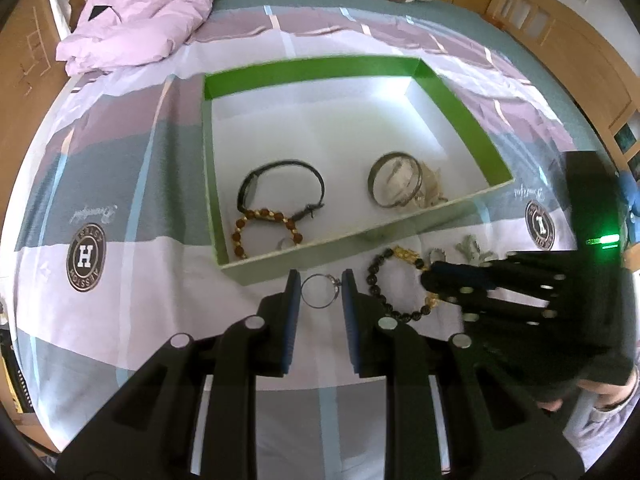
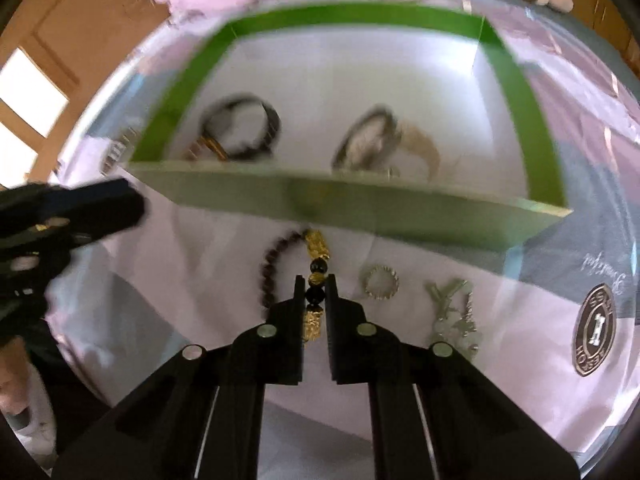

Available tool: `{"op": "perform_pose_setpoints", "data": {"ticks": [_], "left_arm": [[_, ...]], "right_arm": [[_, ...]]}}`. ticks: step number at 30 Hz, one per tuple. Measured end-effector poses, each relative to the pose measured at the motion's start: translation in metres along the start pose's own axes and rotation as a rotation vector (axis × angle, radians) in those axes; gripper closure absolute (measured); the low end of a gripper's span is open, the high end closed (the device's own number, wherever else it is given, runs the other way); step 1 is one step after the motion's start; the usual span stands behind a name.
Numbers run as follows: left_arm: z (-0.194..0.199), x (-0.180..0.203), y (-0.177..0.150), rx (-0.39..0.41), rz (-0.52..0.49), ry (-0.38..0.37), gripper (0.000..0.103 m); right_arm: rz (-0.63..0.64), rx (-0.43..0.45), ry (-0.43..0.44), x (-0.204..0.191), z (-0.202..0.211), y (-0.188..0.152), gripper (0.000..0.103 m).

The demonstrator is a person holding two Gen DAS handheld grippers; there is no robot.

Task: Organize jewelry
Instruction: 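Lift the bead bracelet with the right tool while the left tool carries the ring over the box, then open both tools over the green box to drop the bracelet and ring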

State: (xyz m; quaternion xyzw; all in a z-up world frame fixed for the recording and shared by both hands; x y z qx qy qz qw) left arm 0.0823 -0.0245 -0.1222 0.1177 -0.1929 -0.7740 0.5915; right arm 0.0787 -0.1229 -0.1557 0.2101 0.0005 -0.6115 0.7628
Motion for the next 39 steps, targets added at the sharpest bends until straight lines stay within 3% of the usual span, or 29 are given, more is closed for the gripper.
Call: {"op": "perform_pose_setpoints", "data": {"ticks": [10,16,22,23,25,26,30,33,36,39], "left_arm": [[0.030,-0.015,0.036,0.103,0.063,-0.012,0.083],[0.019,-0.018,0.057,0.098,0.080,-0.005,0.083],[-0.013,-0.026,0.049,0.036,0.091,0.009,0.079],[-0.016,-0.027,0.049,0.032,0.093,0.010,0.062],[-0.014,-0.031,0.049,0.056,0.104,0.031,0.041],[-0.011,-0.032,0.050,0.069,0.102,0.044,0.041],[0.005,-0.018,0.048,0.095,0.060,0.016,0.043],[0.012,0.004,0.035,0.091,-0.001,0.005,0.042],[0.003,0.025,0.016,0.046,-0.050,-0.023,0.042],[-0.019,0.042,-0.002,-0.023,-0.086,-0.045,0.042]], "right_arm": [[-0.058,0.269,0.164,-0.010,0.098,0.044,0.094],[-0.089,0.353,0.146,-0.005,0.103,0.083,0.094],[-0.097,0.311,0.066,0.007,0.060,0.089,0.094],[-0.088,0.318,0.042,0.009,0.057,0.089,0.089],[-0.084,0.317,0.008,0.014,0.054,0.088,0.069],[-0.088,0.315,0.016,0.014,0.057,0.085,0.062],[-0.104,0.261,0.059,0.018,0.069,0.070,0.062],[-0.082,0.154,0.117,0.025,0.066,0.038,0.062],[-0.120,0.063,-0.005,0.060,0.044,0.009,0.062],[-0.249,-0.028,-0.081,0.099,0.017,-0.007,0.062]]}}
Point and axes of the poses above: each gripper's, at about its wrist camera, not at the fingertips, and z roughly against the way its jaws point, x to its right, y to its top, the point moved 10 cm from there along -z, roughly the way its jaws point, and after that the axes turned 7 degrees about -z, right-handed, at the moved point
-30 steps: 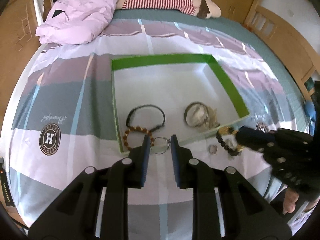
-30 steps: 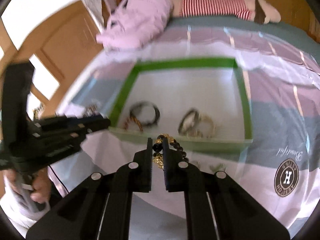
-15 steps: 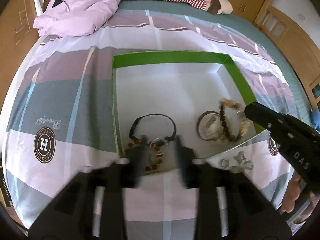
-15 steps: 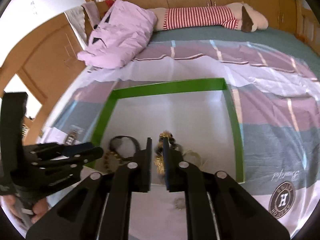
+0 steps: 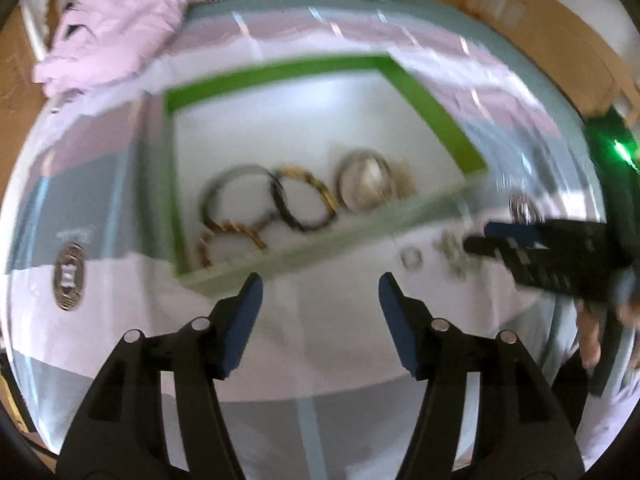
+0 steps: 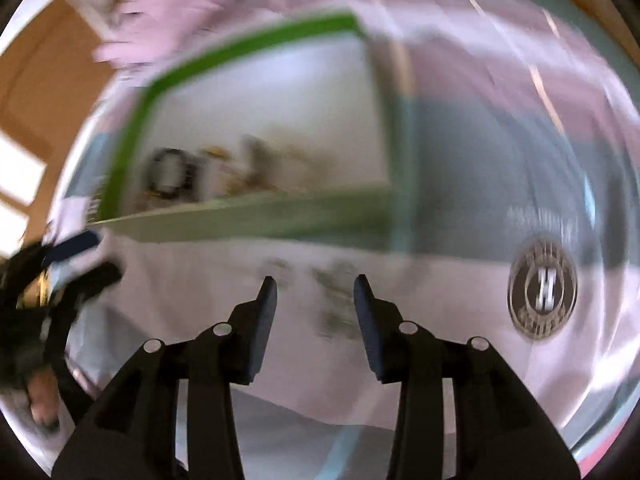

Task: Organize jewelry
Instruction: 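Open both tools over the green box to drop the bracelet and ring, then move the left tool to the rhinestone ring while the right tool approaches the jade bracelet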

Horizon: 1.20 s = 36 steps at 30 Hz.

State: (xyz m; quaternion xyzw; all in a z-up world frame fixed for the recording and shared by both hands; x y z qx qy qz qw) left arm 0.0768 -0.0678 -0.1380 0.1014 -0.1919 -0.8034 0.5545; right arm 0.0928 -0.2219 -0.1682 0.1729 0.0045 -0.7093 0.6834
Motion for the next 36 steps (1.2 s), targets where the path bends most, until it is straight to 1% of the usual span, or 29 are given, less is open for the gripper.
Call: {"op": "perform_pose_setpoints", "data": {"ticks": [2,3,4,5,6,8,10,12,14,16,17,18,19,20,21,22,24,25,26,27,29,31,33,36], "left_arm": [[-0.014,0.006,-0.007,-0.036,-0.009,-0.003,0.042],[-0.020,0.007,-0.011,-0.059,-0.006,-0.005,0.042],[-0.025,0.008,-0.014,-0.079,0.000,-0.010,0.042],[-0.027,0.005,-0.017,-0.092,0.010,-0.008,0.042],[-0.028,0.003,-0.019,-0.097,0.018,-0.003,0.042],[-0.030,-0.003,-0.021,-0.107,0.034,0.004,0.035],[-0.032,-0.007,-0.024,-0.122,0.054,0.007,0.035],[-0.036,-0.011,-0.026,-0.143,0.062,0.016,0.035],[-0.039,-0.014,-0.030,-0.159,0.064,0.031,0.034],[-0.040,-0.019,-0.033,-0.173,0.068,0.041,0.033],[-0.040,-0.021,-0.033,-0.177,0.071,0.046,0.033],[-0.040,-0.023,-0.034,-0.179,0.074,0.049,0.033],[-0.038,-0.027,-0.035,-0.177,0.083,0.051,0.034],[-0.036,-0.030,-0.035,-0.173,0.094,0.050,0.032],[-0.035,-0.033,-0.034,-0.172,0.104,0.038,0.031],[-0.034,-0.035,-0.033,-0.168,0.115,0.026,0.031],[-0.032,-0.036,-0.032,-0.158,0.132,0.011,0.030],[-0.032,-0.035,-0.031,-0.155,0.133,0.002,0.030],[-0.032,-0.033,-0.030,-0.151,0.132,-0.002,0.030],[-0.034,-0.029,-0.027,-0.142,0.129,-0.007,0.030],[-0.038,-0.019,-0.020,-0.133,0.119,-0.020,0.030],[-0.045,-0.001,-0.010,-0.134,0.085,-0.035,0.030],[-0.051,0.013,-0.006,-0.129,0.048,-0.019,0.030],[-0.064,0.028,-0.006,-0.145,0.004,-0.002,0.031]], "right_arm": [[-0.041,-0.002,-0.064,0.015,-0.015,0.003,0.062],[-0.066,-0.013,-0.047,0.015,-0.020,0.002,0.062],[-0.080,-0.021,-0.010,0.012,-0.024,0.001,0.062],[-0.092,-0.012,0.041,0.005,-0.023,0.002,0.062],[-0.093,0.000,0.066,0.000,-0.021,0.003,0.062],[-0.036,0.025,0.101,-0.018,-0.015,0.002,0.062],[0.016,0.036,0.142,-0.036,-0.012,-0.001,0.062],[0.062,0.021,0.129,-0.049,-0.019,-0.005,0.062],[0.086,-0.002,0.084,-0.053,-0.035,-0.011,0.062],[0.092,-0.035,0.082,-0.054,-0.046,-0.015,0.058],[0.100,-0.027,0.083,-0.057,-0.044,-0.014,0.057],[0.112,-0.045,0.126,-0.064,-0.040,-0.017,0.060],[0.108,-0.073,0.201,-0.073,-0.034,-0.021,0.063],[0.104,-0.064,0.229,-0.074,-0.028,-0.020,0.062],[0.104,-0.049,0.239,-0.074,-0.023,-0.018,0.062],[0.101,-0.035,0.232,-0.071,-0.018,-0.014,0.062],[0.085,0.012,0.163,-0.054,-0.009,-0.004,0.062],[0.087,0.037,0.114,-0.044,-0.004,0.001,0.062],[0.082,0.052,0.033,-0.029,0.000,0.004,0.062],[0.067,0.053,-0.027,-0.015,0.003,0.004,0.061],[0.027,0.029,-0.097,0.014,0.000,0.003,0.057],[-0.002,-0.001,-0.126,0.029,-0.004,0.002,0.057],[-0.021,-0.022,-0.147,0.036,-0.009,0.000,0.057],[0.006,-0.038,-0.170,0.037,-0.011,-0.003,0.056]]}}
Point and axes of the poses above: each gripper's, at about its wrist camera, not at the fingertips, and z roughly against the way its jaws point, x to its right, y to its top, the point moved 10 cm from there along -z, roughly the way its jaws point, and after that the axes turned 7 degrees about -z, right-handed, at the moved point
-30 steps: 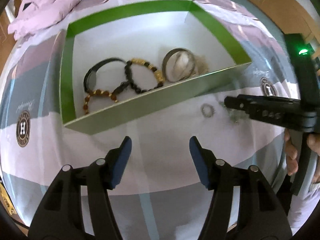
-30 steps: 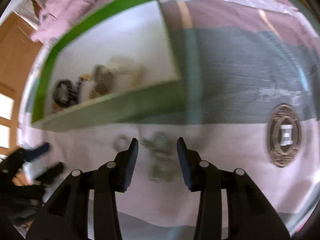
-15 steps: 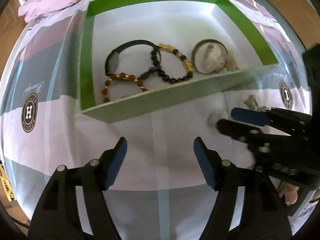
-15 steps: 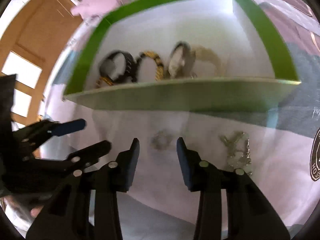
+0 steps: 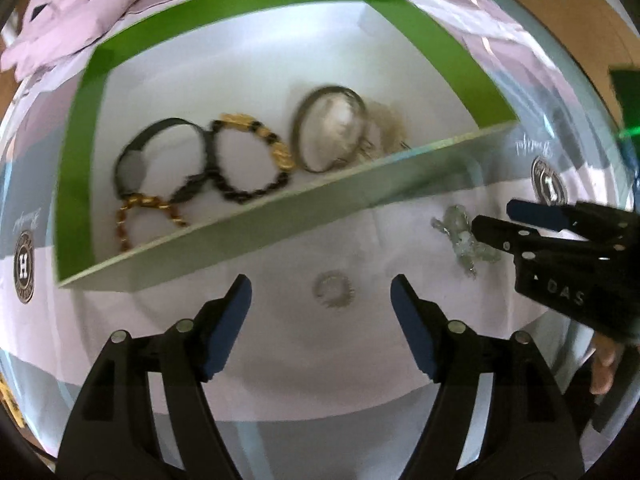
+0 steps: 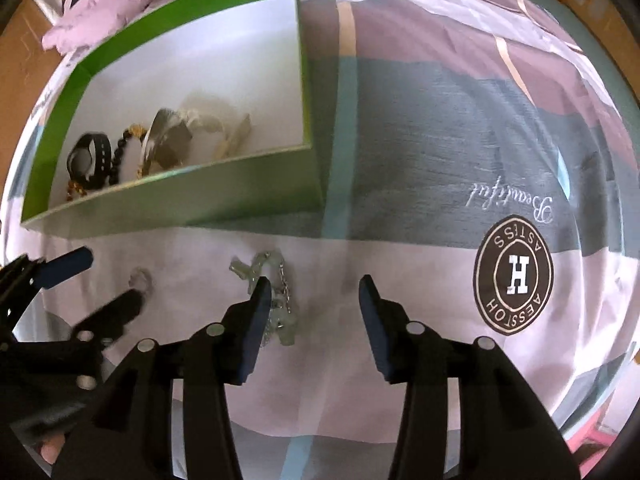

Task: Organize jewelry
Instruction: 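Move the left tool to the rhinestone ring while the right tool approaches the jade bracelet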

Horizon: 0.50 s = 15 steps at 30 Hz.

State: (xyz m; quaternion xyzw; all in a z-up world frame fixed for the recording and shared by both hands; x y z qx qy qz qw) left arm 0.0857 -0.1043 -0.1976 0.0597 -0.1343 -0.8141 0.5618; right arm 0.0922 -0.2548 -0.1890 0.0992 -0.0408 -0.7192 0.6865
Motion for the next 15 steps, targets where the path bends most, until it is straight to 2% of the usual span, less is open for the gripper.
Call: {"op": "perform_pose_setpoints", "data": {"ticks": [1,2,3,6,8,10,12,15], "left_arm": [[-0.006,0.003,-0.002,-0.015,-0.006,-0.004,0.042],[-0.010,0.003,-0.005,-0.027,-0.009,-0.008,0.064],[-0.017,0.004,-0.009,-0.050,-0.013,-0.009,0.067],[-0.015,-0.001,-0.007,-0.032,-0.002,-0.013,0.071],[-0.014,-0.008,-0.009,-0.036,0.013,-0.012,0.082],[-0.012,-0.017,-0.012,-0.049,0.034,-0.016,0.082],[-0.007,-0.034,-0.020,-0.065,0.062,0.025,0.082],[0.000,-0.056,-0.036,-0.097,0.103,0.046,0.082]], "right_arm": [[0.009,0.001,-0.008,0.000,0.000,-0.001,0.055],[0.017,0.003,-0.017,0.000,0.001,-0.001,0.055],[0.020,0.004,-0.019,-0.012,-0.004,-0.005,0.055],[0.026,0.002,-0.019,-0.017,-0.006,-0.009,0.054],[0.028,0.000,-0.019,-0.024,-0.010,-0.010,0.054],[0.033,-0.007,0.002,-0.030,-0.010,-0.014,0.054],[0.039,-0.009,0.024,-0.031,-0.011,-0.015,0.054],[0.037,-0.006,0.063,-0.044,-0.009,-0.015,0.054]]}}
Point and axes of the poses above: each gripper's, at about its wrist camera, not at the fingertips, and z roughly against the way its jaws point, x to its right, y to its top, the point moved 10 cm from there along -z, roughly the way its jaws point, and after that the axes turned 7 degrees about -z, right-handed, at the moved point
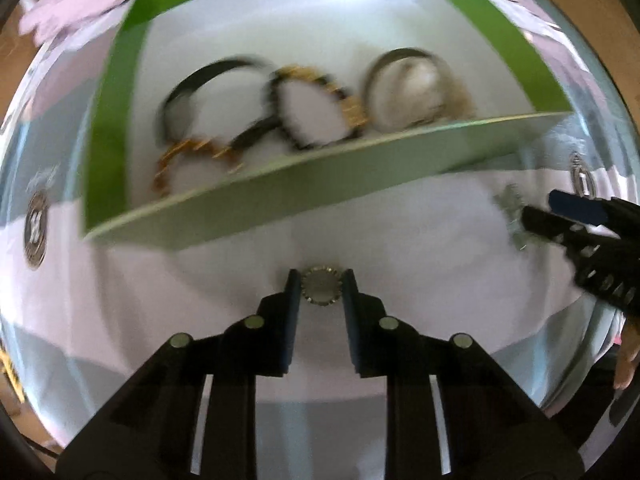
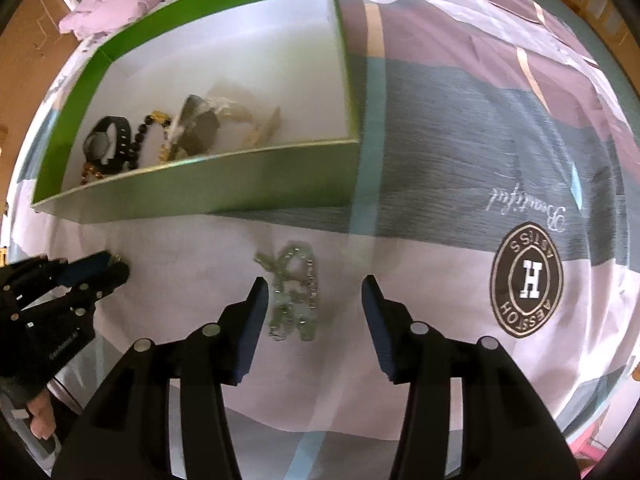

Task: Organize jewelry
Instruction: 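Move the left tool to the rhinestone ring while the right tool approaches the jade bracelet, then grasp the rhinestone ring with the left tool while the right tool grasps the jade bracelet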

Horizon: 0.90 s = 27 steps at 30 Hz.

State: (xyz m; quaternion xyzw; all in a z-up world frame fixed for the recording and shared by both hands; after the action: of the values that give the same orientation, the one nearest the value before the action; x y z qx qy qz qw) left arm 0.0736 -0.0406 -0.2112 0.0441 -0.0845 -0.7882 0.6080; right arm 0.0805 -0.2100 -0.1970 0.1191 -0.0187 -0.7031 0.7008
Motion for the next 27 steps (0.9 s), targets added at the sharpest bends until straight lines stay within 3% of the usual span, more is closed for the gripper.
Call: {"op": "perform_pose_setpoints", "data": {"ticks": [2,7,9,11,12,15,22,27], "left_arm": [[0.002,-0.013,-0.008,-0.016,0.022,-0.004,0.082],[0.006,-0.021,-0.008,-0.010,0.037,-0.021,0.082],[0.007,-0.020,-0.008,-0.010,0.028,-0.031,0.075],[0.009,-0.017,-0.005,-0.001,0.024,-0.038,0.052],[0.013,-0.022,-0.006,0.010,0.026,-0.029,0.050],[0.016,-0.018,-0.002,0.023,0.030,-0.031,0.050],[0.006,-0.015,-0.005,-0.003,0.009,-0.033,0.057],[-0.007,-0.007,-0.007,-0.030,0.000,-0.012,0.063]], "right_arm": [[-0.004,-0.007,0.040,-0.008,-0.002,-0.002,0.054],[0.017,-0.036,0.026,-0.022,-0.018,-0.010,0.054],[0.028,-0.028,0.034,-0.029,-0.018,-0.011,0.058],[0.039,-0.018,0.140,-0.046,-0.009,-0.012,0.067],[0.044,-0.004,0.179,-0.052,-0.004,-0.010,0.067],[0.037,0.031,0.229,-0.061,0.009,-0.005,0.067],[-0.006,-0.002,0.133,-0.041,-0.005,-0.001,0.066],[0.034,-0.024,0.115,-0.055,-0.008,-0.005,0.063]]}}
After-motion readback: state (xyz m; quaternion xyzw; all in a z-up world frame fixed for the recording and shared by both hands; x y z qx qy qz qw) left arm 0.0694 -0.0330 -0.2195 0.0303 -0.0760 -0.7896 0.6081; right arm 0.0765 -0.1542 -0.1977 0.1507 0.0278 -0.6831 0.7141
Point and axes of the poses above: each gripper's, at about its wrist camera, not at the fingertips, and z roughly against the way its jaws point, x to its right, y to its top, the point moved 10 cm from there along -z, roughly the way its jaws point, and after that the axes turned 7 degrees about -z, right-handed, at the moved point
